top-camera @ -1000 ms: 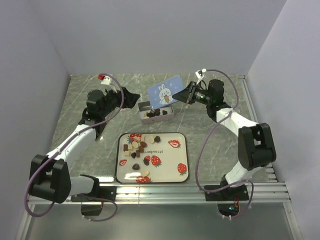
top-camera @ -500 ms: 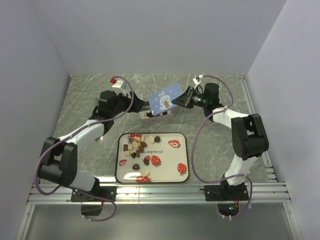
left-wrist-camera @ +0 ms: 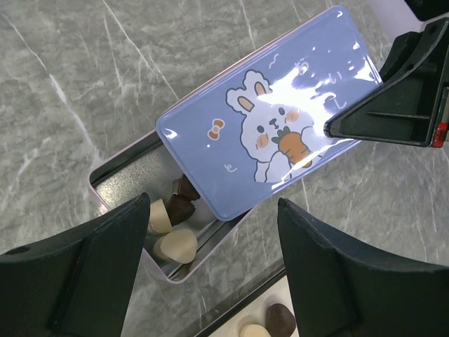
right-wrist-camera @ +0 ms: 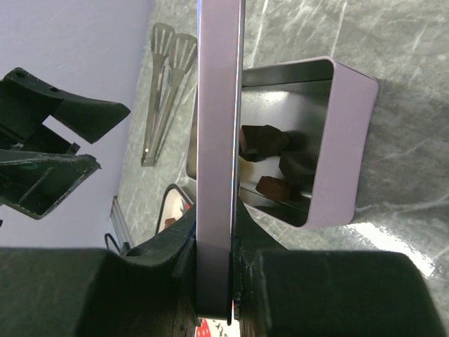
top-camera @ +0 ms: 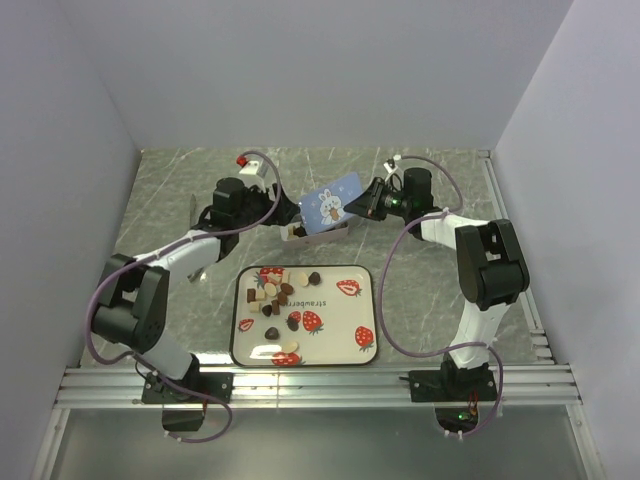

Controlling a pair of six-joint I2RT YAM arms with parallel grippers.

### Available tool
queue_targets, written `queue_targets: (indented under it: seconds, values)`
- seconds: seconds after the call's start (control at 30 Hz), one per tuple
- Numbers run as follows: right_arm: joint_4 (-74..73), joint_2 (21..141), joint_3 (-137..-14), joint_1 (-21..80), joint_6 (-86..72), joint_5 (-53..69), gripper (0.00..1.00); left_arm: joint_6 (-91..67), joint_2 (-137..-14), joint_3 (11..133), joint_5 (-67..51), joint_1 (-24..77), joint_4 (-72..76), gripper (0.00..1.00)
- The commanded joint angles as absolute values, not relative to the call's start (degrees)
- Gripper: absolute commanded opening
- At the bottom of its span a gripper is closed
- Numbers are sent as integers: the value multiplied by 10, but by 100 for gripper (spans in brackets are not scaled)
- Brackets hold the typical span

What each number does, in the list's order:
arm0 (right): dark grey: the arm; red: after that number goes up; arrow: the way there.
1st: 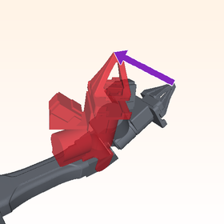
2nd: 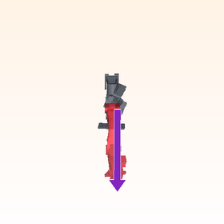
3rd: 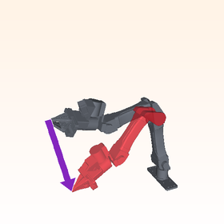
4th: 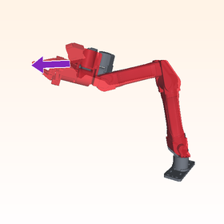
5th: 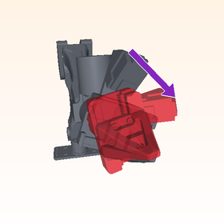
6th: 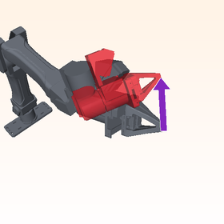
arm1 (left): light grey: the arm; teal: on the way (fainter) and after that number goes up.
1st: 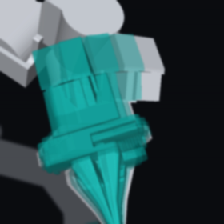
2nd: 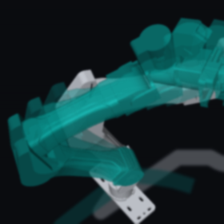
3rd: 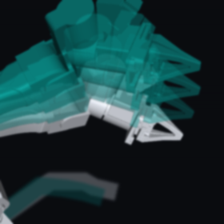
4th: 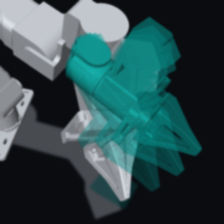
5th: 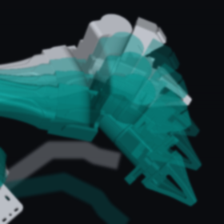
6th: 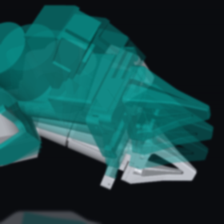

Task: Pack the chocolate

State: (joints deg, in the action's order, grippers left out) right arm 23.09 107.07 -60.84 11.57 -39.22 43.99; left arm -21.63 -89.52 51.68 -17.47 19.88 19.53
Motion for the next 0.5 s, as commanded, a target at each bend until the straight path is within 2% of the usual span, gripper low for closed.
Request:
queue_targets:
  seconds: [0.0, 0.13, 0.47]
  values:
    - [214, 1068, -622, 108, -368, 410, 11, -201, -909, 546, -179, 206, 197, 79]
    - [207, 1068, -620, 107, -364, 406, 25, -200, -923, 554, -184, 209, 194, 78]
    - [207, 1068, -617, 107, -359, 404, 41, -200, -959, 568, -194, 217, 203, 78]
